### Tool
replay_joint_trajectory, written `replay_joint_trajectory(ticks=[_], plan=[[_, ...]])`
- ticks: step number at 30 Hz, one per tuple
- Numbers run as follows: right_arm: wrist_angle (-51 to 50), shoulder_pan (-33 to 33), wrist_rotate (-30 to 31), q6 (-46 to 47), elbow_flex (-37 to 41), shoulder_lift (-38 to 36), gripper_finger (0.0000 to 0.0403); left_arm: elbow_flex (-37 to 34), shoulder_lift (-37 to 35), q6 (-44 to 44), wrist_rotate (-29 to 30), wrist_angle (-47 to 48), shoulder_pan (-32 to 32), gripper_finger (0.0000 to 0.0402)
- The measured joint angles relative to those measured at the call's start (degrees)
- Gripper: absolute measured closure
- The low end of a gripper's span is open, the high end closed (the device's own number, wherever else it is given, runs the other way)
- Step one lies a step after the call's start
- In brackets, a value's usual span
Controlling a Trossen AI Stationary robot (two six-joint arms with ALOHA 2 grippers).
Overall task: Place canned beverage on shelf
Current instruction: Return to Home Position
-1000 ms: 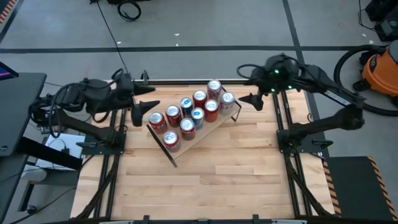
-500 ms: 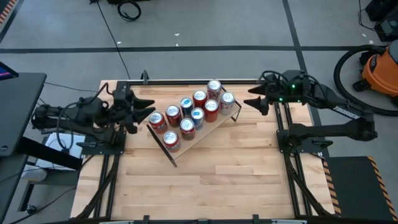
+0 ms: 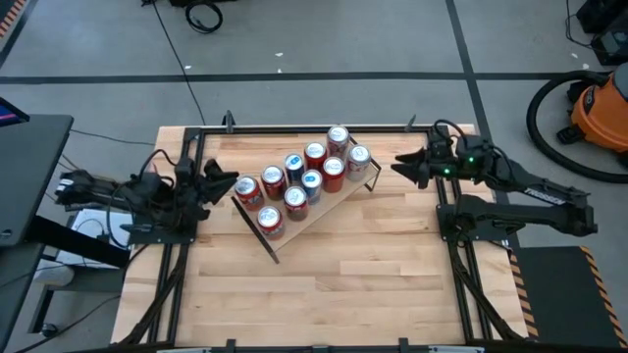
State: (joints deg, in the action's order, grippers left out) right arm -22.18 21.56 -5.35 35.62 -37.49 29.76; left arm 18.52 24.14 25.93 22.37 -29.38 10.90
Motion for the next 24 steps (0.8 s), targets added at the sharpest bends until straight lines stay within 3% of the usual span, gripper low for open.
replay_joint_trajectory(ticks=[11,18,24], plan=[[12.50,0.00,1.94,8.22,11.94,-8.53,0.0136,-14.39,-2.97,5.58,0.01,-15.34,-0.02,0.0352],[20.60,0.00,0.81,9.52,18.85,-12.14,0.0157,-16.24,-2.97,5.04,0.67,-18.33,-0.04,0.0395],[20.96,0.00,-1.47,9.82,21.76,-16.42,0.0170,-16.24,-2.93,5.30,1.94,-17.39,-0.04,0.0396]])
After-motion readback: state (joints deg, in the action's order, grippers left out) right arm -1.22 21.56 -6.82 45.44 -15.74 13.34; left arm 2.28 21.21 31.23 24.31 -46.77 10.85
